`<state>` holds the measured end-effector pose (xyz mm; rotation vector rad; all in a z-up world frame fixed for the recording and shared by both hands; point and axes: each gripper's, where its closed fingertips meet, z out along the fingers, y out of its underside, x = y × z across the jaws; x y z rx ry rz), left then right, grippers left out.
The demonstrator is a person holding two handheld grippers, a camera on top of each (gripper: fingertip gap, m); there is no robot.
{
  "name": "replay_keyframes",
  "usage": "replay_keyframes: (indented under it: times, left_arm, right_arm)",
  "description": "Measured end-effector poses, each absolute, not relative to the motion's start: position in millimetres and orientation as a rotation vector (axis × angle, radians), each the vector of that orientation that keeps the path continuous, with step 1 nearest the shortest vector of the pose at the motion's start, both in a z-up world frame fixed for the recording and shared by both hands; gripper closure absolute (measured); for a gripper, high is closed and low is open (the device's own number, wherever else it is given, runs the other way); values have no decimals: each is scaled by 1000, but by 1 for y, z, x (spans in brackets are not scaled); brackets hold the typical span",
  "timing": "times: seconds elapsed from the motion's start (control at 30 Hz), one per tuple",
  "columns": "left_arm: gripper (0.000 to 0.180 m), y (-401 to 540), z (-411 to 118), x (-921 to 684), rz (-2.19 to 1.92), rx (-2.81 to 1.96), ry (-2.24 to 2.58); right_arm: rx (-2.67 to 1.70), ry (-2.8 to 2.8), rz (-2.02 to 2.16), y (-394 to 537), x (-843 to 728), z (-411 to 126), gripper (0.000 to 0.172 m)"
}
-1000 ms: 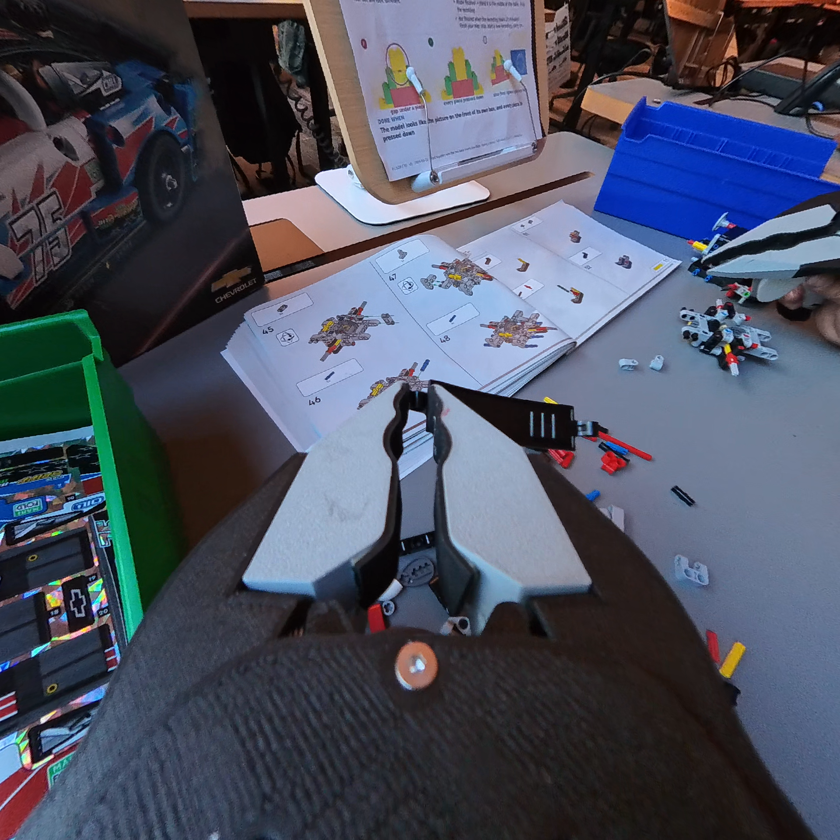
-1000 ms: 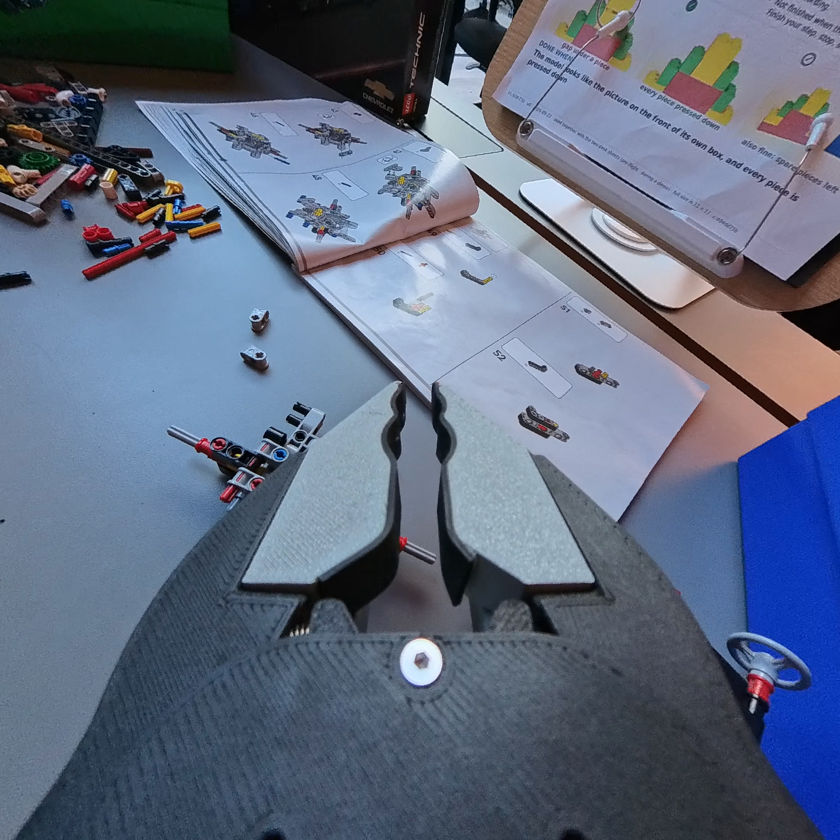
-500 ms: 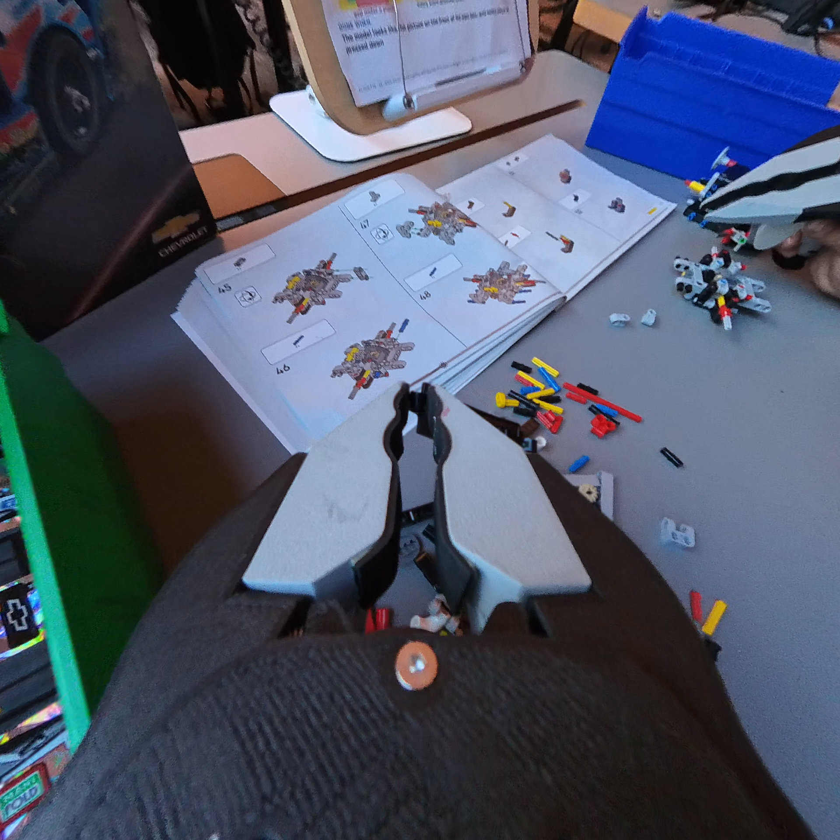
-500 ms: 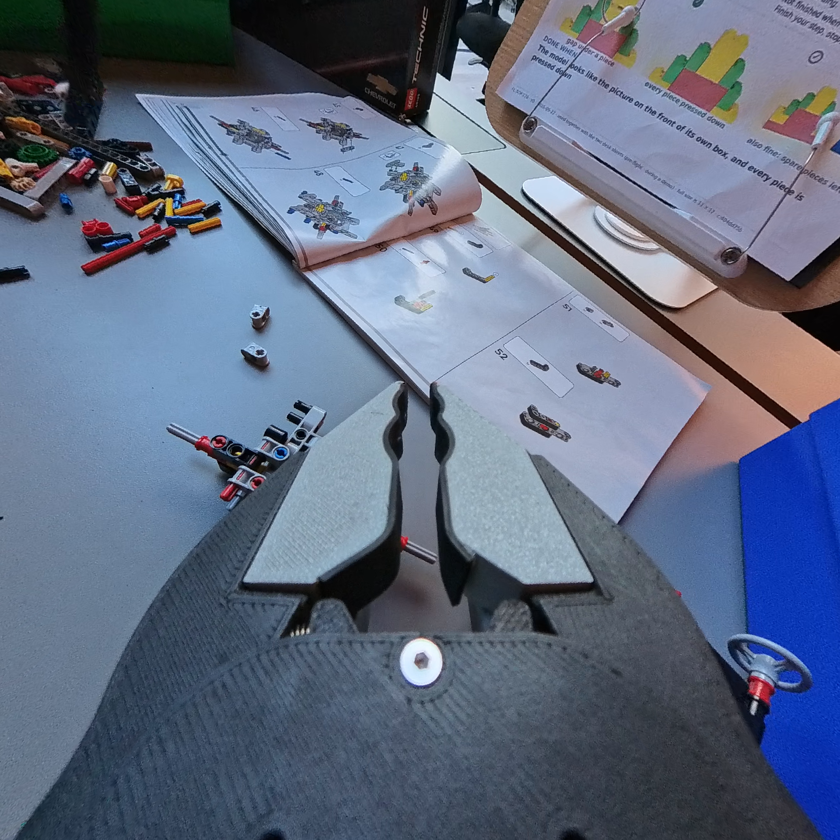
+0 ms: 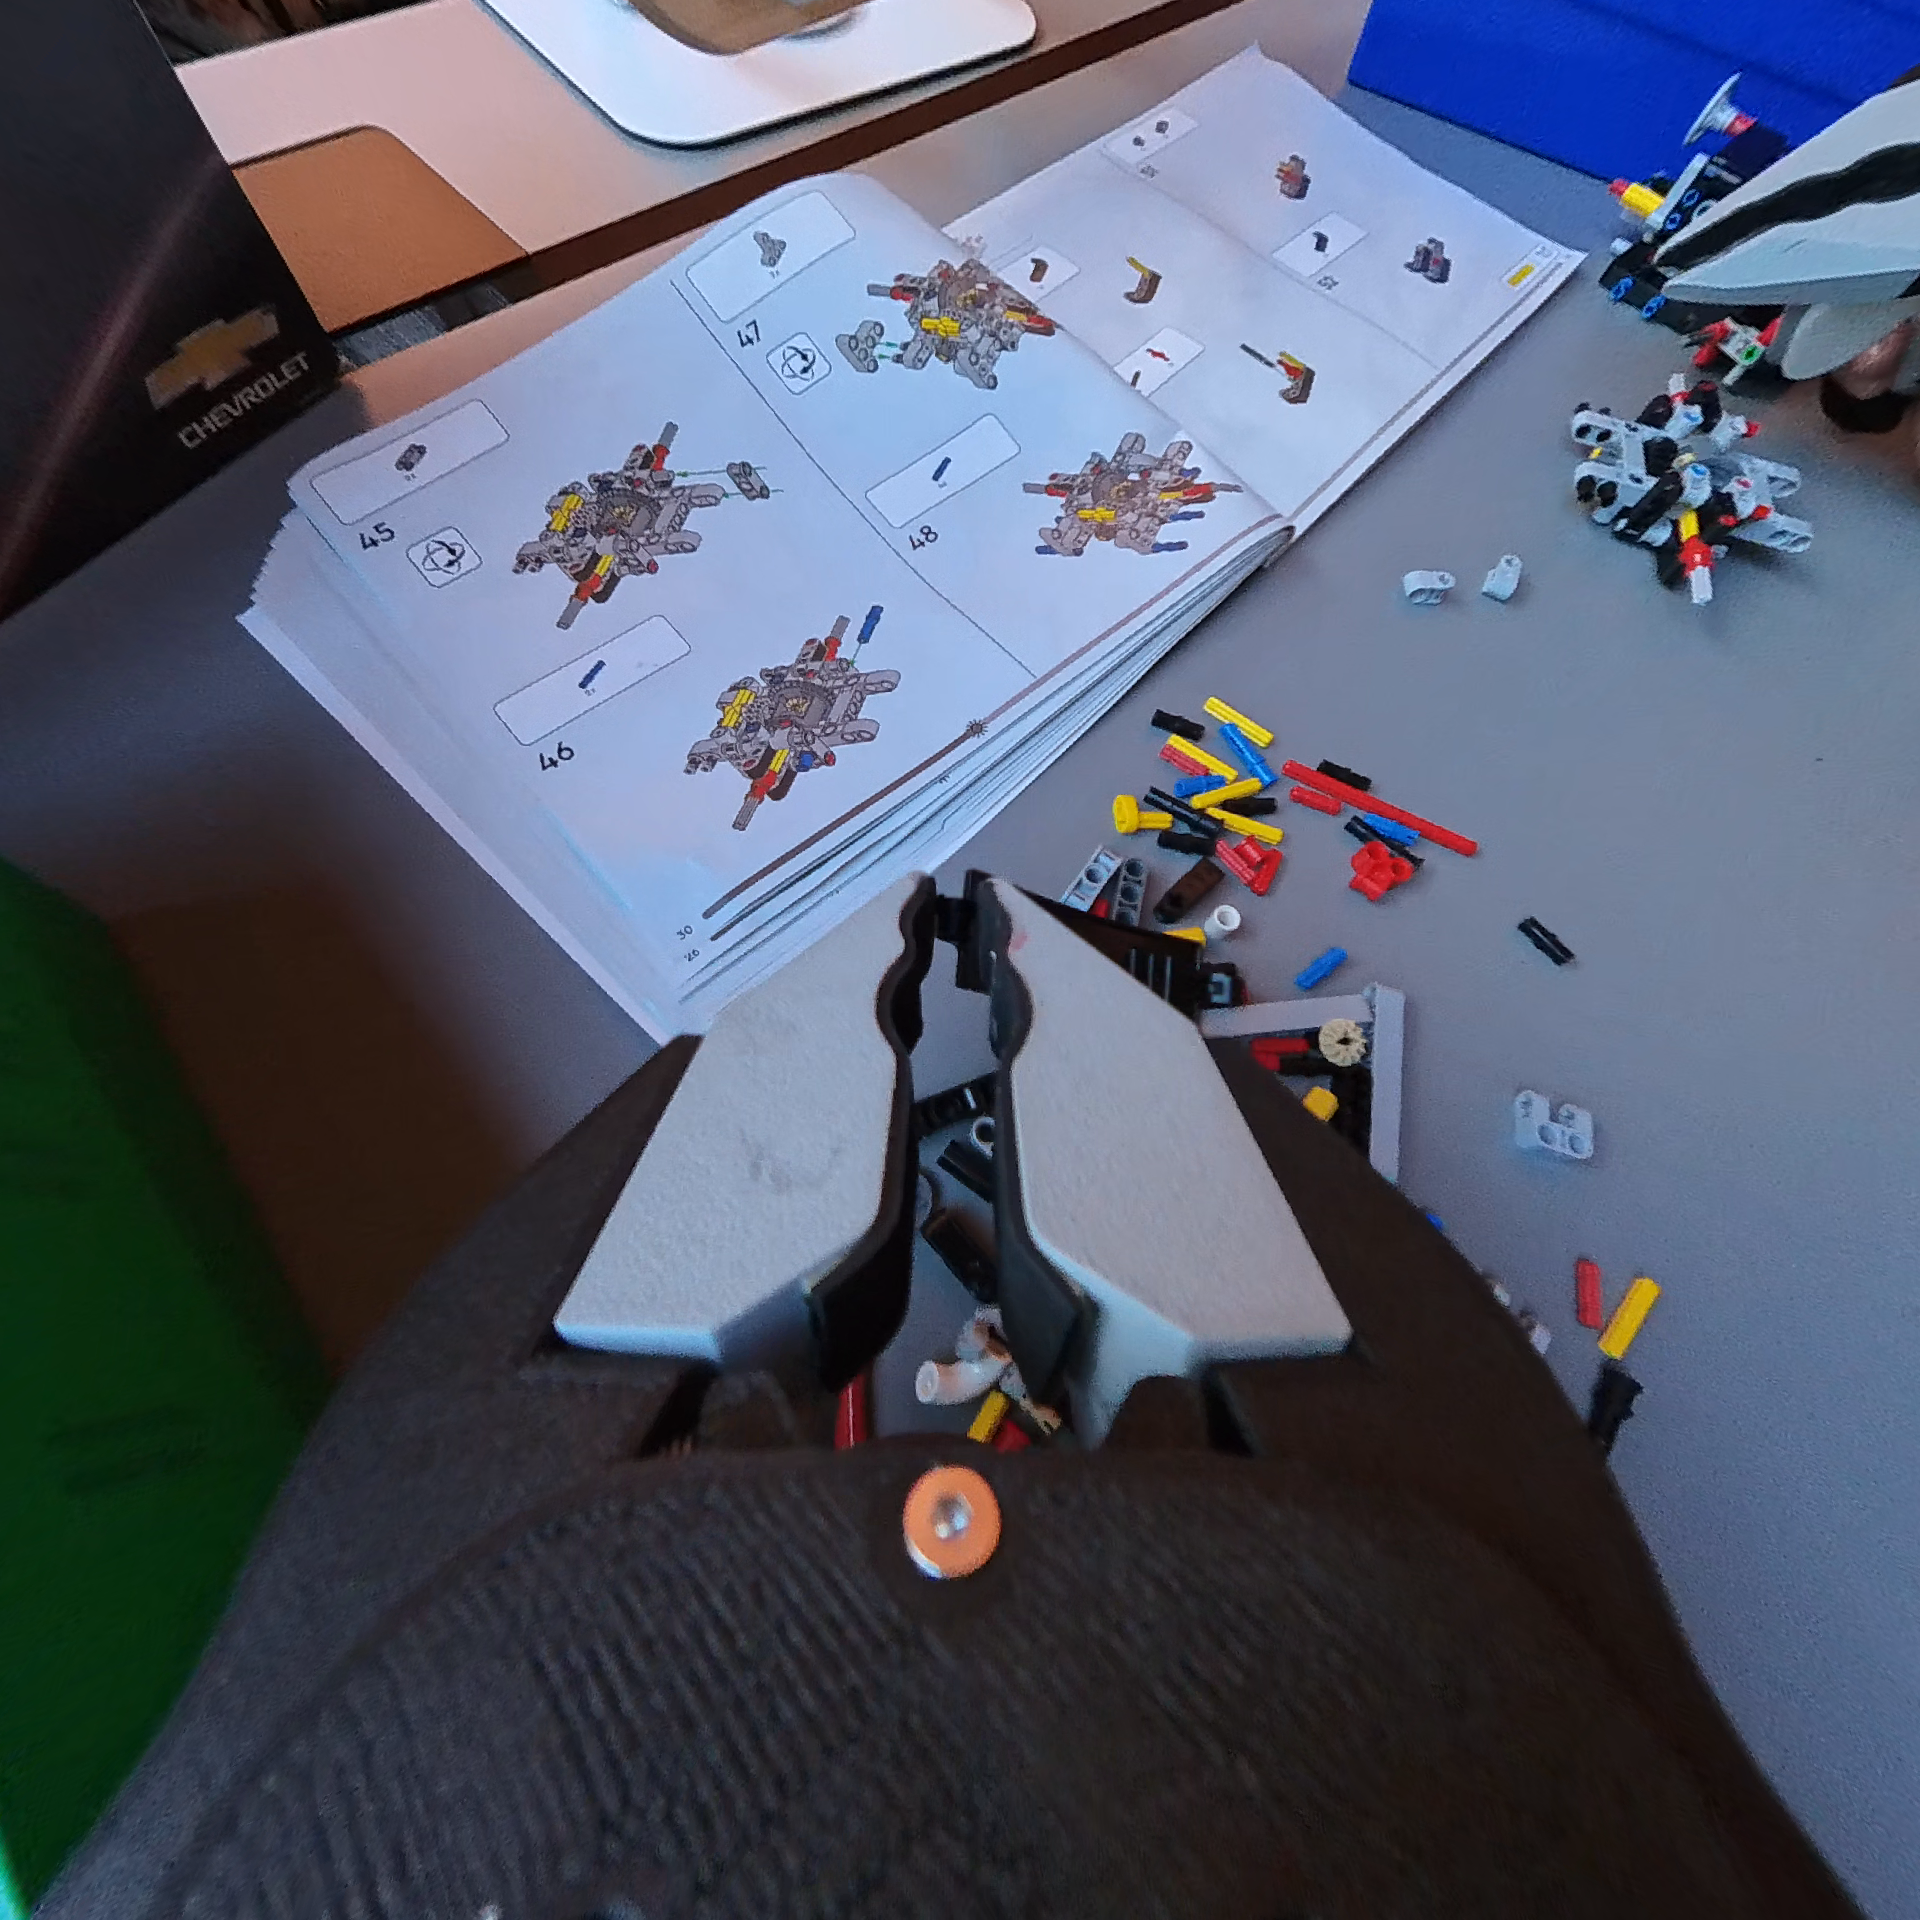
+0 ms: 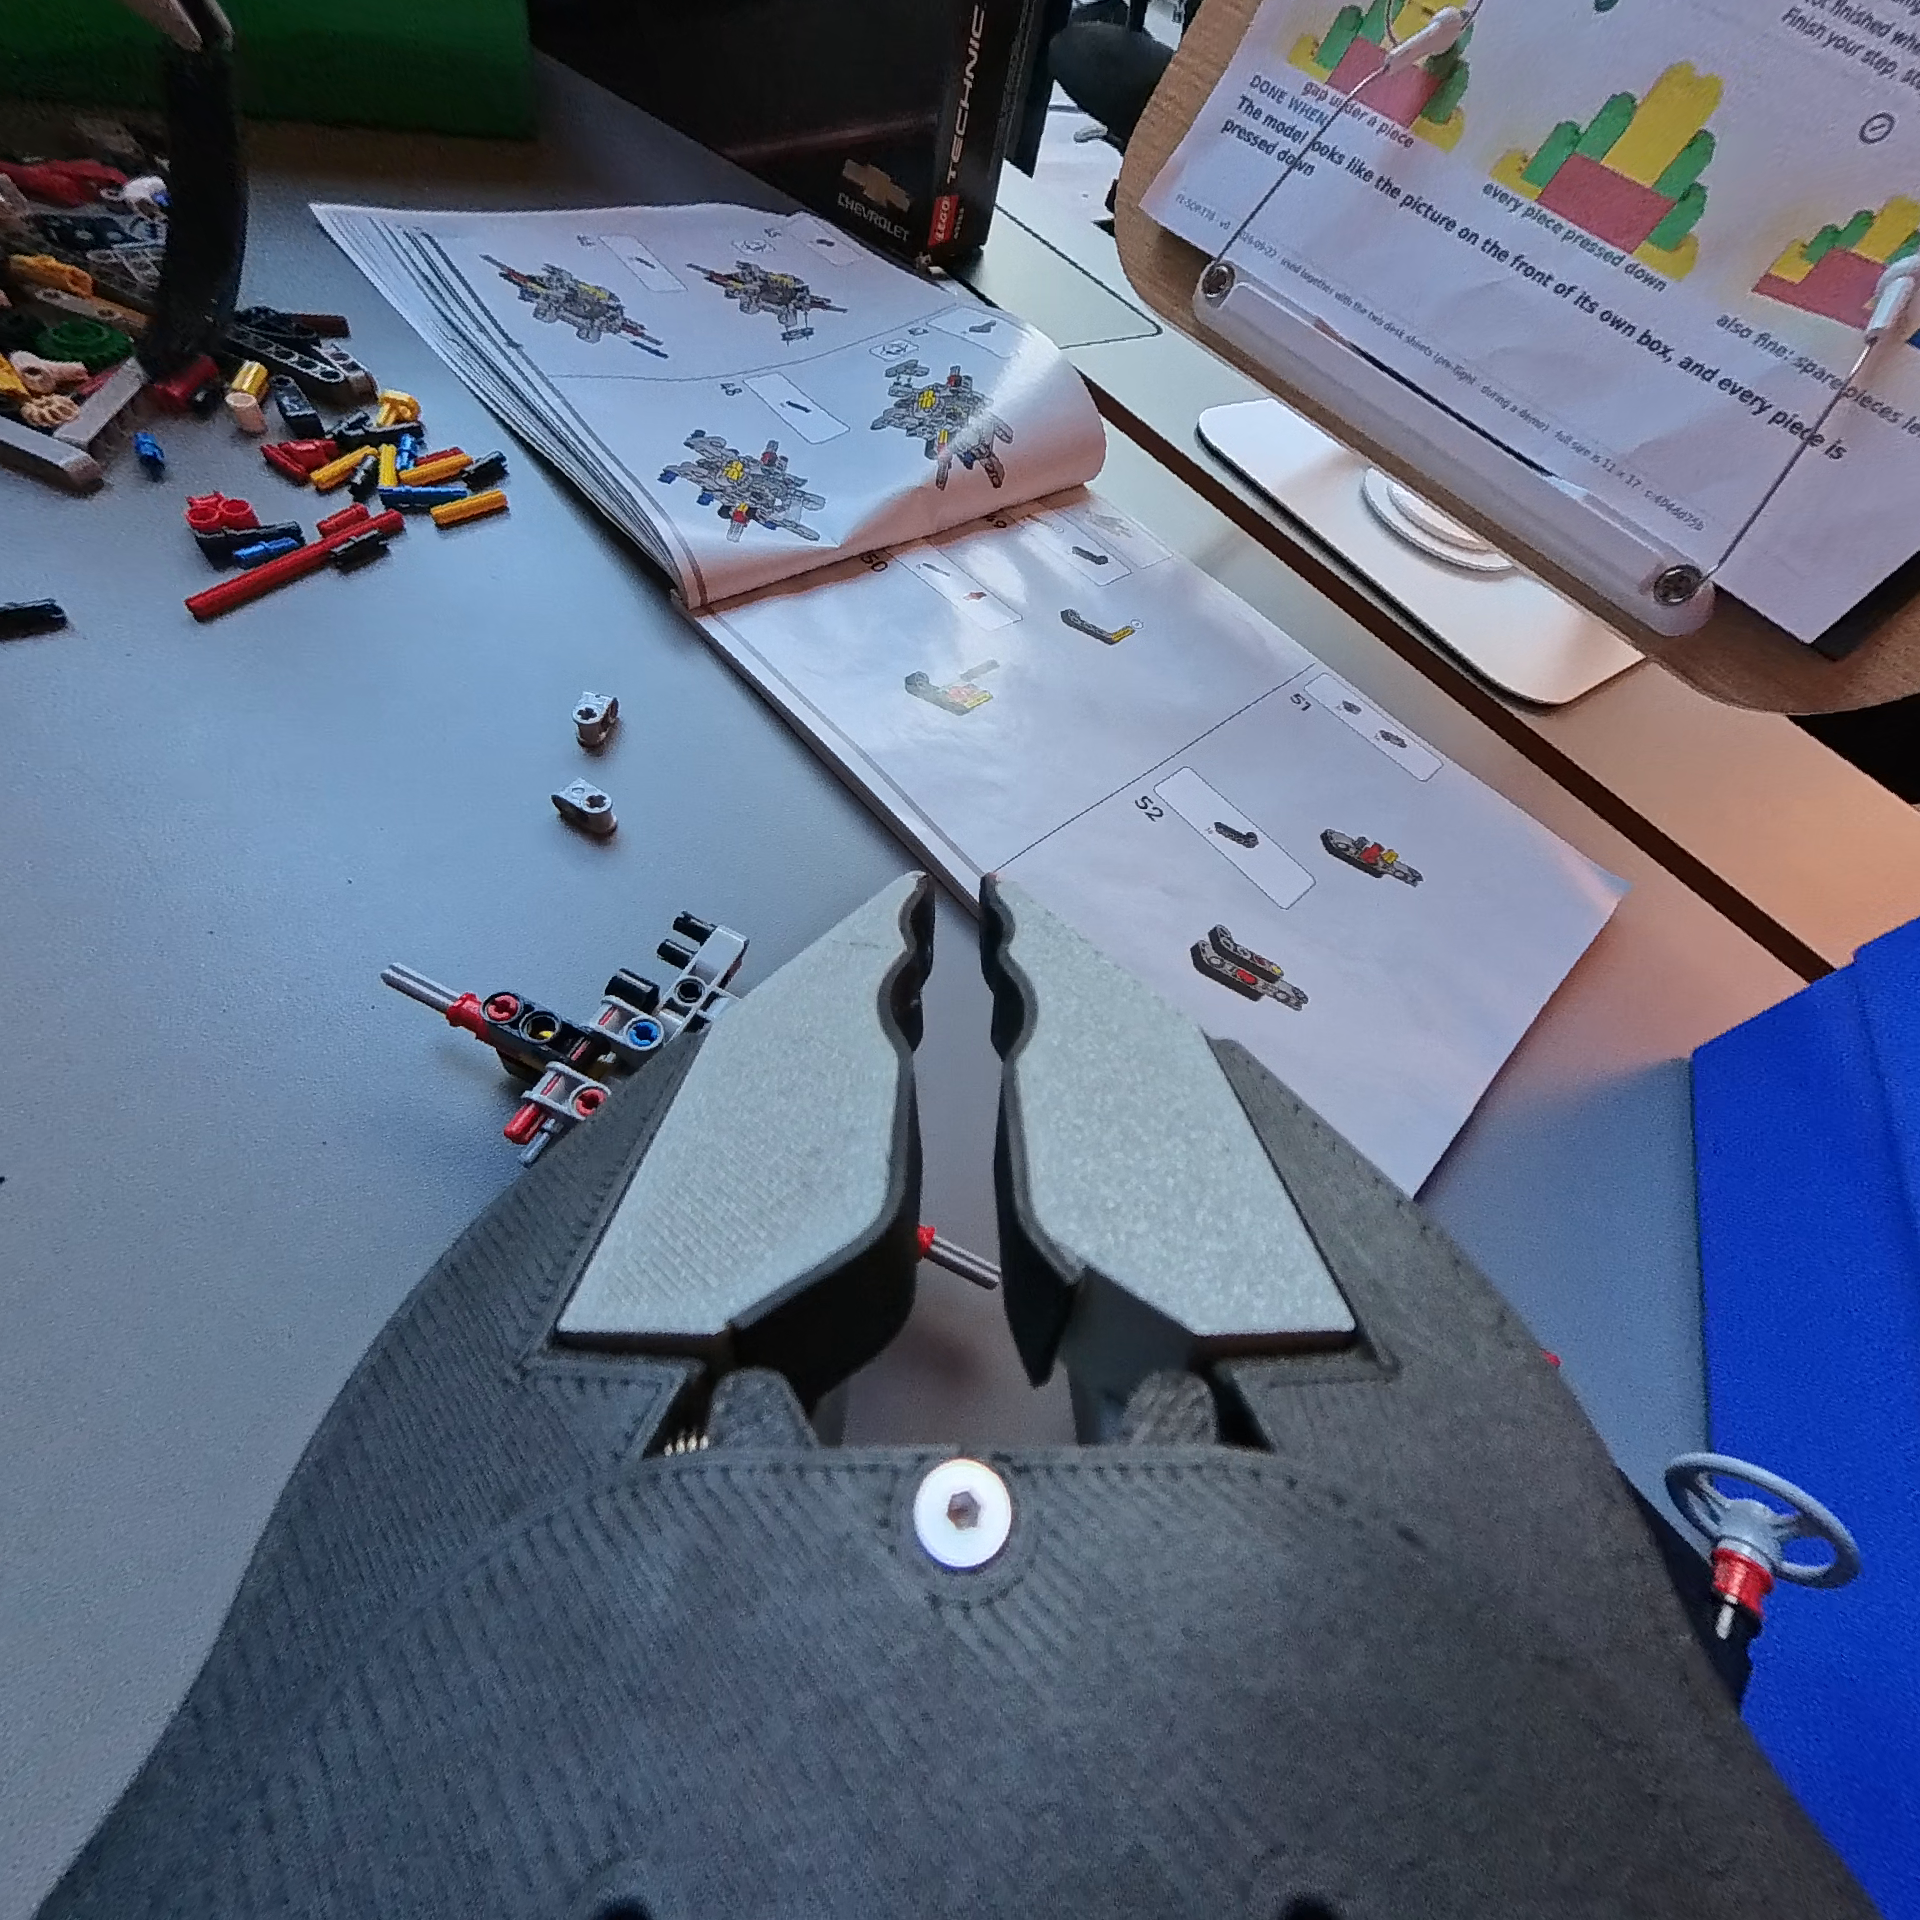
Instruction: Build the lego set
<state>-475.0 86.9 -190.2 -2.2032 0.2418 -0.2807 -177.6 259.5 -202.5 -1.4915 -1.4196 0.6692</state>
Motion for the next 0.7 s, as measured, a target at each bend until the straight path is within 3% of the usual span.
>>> replay_keyframes:
  times: [0.7]
  left_arm:
    - [171,86,-197,-476,-261,-2242,252]
  right_arm:
    - [-1491,-1431,667,258,-179,-204,168]
